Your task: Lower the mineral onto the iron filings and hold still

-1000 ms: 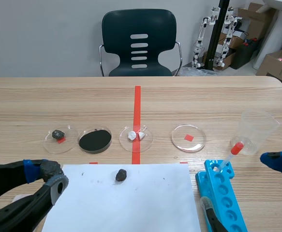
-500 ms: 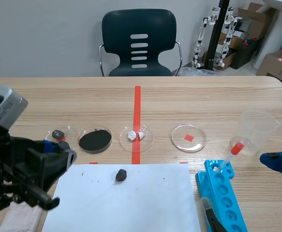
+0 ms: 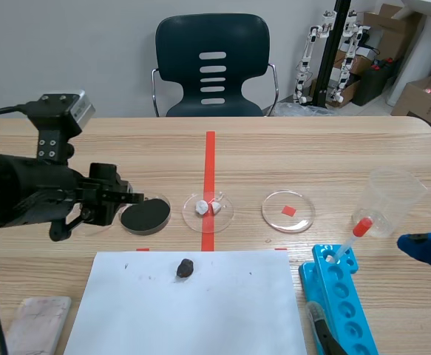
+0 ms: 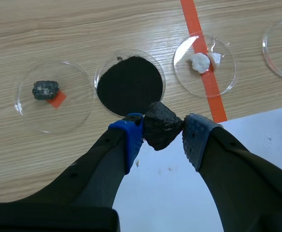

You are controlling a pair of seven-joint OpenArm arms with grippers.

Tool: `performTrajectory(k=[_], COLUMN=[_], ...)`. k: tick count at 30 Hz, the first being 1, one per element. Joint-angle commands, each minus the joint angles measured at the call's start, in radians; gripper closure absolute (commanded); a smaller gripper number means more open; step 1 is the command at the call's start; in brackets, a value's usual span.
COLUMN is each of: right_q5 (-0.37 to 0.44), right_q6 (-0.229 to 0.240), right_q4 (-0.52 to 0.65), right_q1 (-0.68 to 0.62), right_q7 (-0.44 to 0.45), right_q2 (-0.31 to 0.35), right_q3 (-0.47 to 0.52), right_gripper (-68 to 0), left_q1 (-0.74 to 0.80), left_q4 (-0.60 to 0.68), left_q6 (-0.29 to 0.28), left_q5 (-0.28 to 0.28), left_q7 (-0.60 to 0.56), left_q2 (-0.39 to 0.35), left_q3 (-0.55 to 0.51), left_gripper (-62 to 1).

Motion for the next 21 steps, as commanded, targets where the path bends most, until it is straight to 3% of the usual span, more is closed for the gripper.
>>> performTrajectory(k=[1, 7, 21], right_q5=[0.01, 0.01, 0.01], right_q6=[-0.004, -0.004, -0.004], right_q4=[0.002, 0.002, 0.002], right_q1=[-0.002, -0.002, -0.002], right_q7=[0.015, 0.015, 0.015], right_q2=[0.008, 0.008, 0.008], right_q3=[0.003, 0.003, 0.003], right_gripper=[-67.9, -67.9, -67.9], left_q1=[-0.049, -0.227, -0.525], left_q4=[-0.038, -0.232, -0.671], left_q6=[0.043, 0.165, 0.166], left_q5=[-0.005, -0.004, 0.027], left_q7=[-0.005, 0.015, 0.177], left_q2=[-0.006, 0.014, 0.132], left_q3=[0.018, 0.097, 0.113], left_gripper=[-14.3, -14.3, -14.3])
